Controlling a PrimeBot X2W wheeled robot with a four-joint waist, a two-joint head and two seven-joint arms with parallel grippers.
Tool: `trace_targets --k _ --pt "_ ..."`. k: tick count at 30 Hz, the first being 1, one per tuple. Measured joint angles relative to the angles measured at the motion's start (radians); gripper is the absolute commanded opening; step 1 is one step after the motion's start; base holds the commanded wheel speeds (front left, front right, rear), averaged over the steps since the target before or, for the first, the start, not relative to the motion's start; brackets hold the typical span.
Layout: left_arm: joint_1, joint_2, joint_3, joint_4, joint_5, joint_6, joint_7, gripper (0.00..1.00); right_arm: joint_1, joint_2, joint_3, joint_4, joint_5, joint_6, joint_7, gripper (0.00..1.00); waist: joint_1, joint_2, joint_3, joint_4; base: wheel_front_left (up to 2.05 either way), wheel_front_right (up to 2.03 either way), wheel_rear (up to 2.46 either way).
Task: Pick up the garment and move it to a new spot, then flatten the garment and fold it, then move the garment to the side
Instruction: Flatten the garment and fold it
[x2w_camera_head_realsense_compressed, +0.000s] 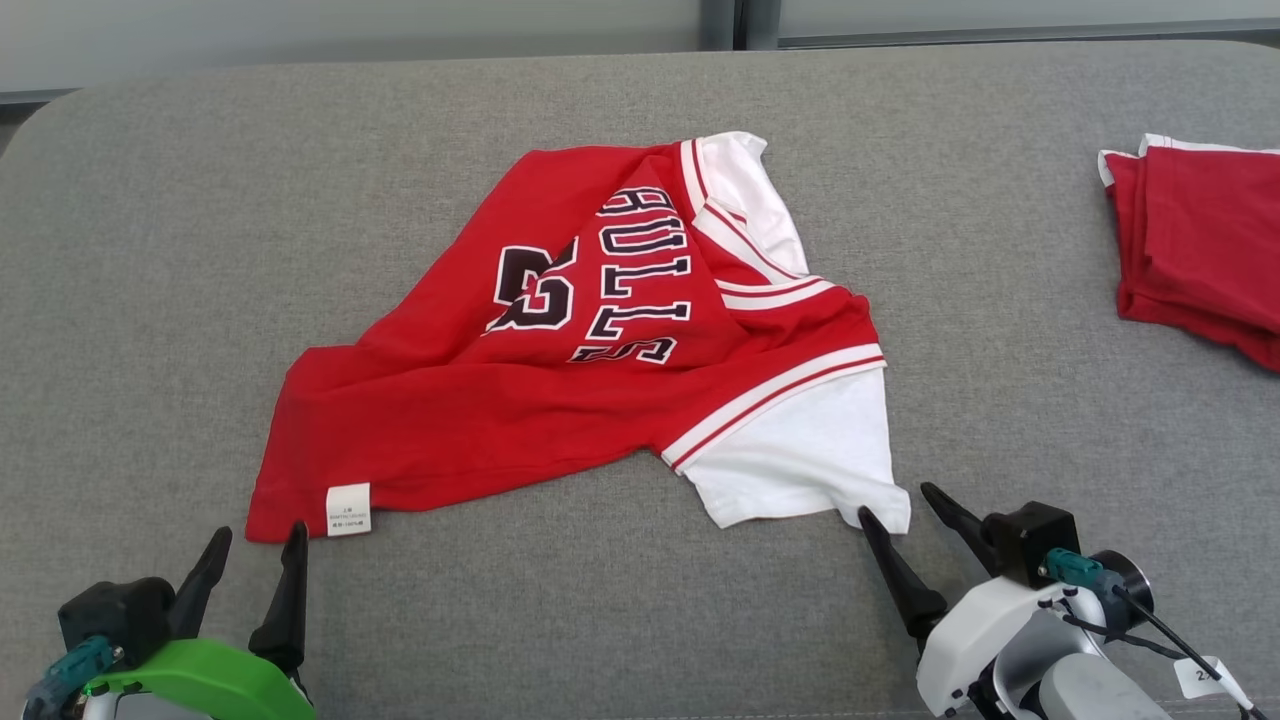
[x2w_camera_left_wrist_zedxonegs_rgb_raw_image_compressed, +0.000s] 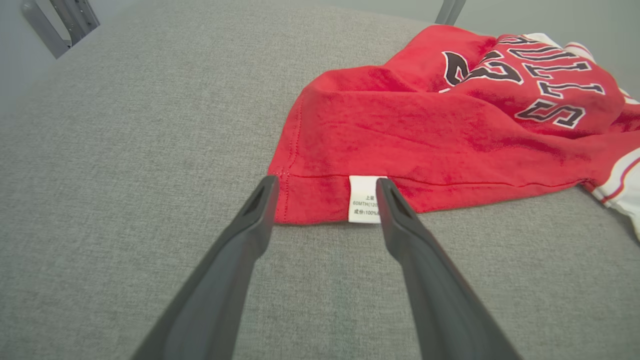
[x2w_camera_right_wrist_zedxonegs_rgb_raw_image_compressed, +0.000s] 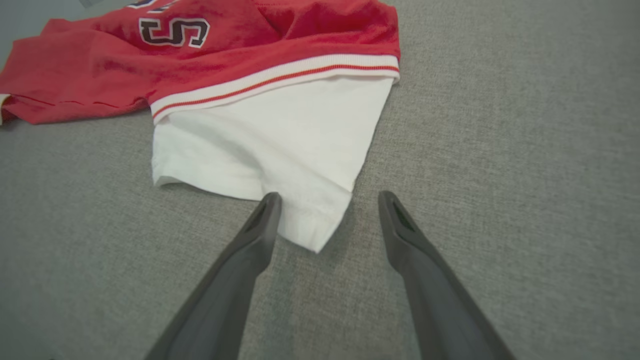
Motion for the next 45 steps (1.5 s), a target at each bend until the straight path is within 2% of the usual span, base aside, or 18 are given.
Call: trace_targets --k 6,13,16,22,35,38,42,45 --pt "-0.032 -0.001 -0.001 0.029 0.000 -0.007 0.008 1.00 -0.027 0.019 0.005 0.040 0.006 0.005 0.000 1.00 0.0000 0.0000 0.006 0.005 0.00 0.00 0.00" --pt "-0.044 -0.003 -0.004 0.058 0.000 -0.016 0.007 1.00 -0.046 0.026 0.012 0.080 0.006 0.022 0.000 0.49 0.0000 0.0000 0.009 0.011 0.00 0.00 0.00" --pt "-0.055 -0.004 -0.005 0.073 -0.001 -0.017 0.008 1.00 -0.048 0.027 0.013 0.093 0.009 0.022 0.000 0.36 0.0000 0.0000 0.010 0.011 0.00 0.00 0.00" --pt "-0.055 -0.004 -0.012 0.109 -0.008 -0.025 0.035 1.00 -0.068 0.032 0.021 0.114 0.013 0.030 -0.002 0.22 0.0000 0.0000 0.012 0.008 0.00 0.00 0.00" --pt "-0.094 -0.005 0.007 0.180 -0.074 -0.046 0.082 1.00 -0.088 0.051 0.026 0.152 0.013 0.036 -0.027 0.21 0.0000 0.0000 0.016 -0.010 0.00 0.00 0.00" --pt "-0.100 -0.005 0.006 0.205 -0.083 -0.051 0.097 1.00 -0.095 0.052 0.029 0.159 0.013 0.040 -0.035 0.23 0.0000 0.0000 0.017 -0.015 0.00 0.00 0.00" --pt "-0.118 -0.005 0.004 0.231 -0.087 -0.056 0.110 1.00 -0.106 0.052 0.030 0.167 0.013 0.041 -0.036 0.31 0.0000 0.0000 0.019 -0.021 0.00 0.00 0.00" --pt "-0.131 -0.006 0.003 0.244 -0.091 -0.058 0.117 1.00 -0.107 0.053 0.032 0.174 0.013 0.041 -0.045 0.31 0.0000 0.0000 0.020 -0.027 0.00 0.00 0.00"
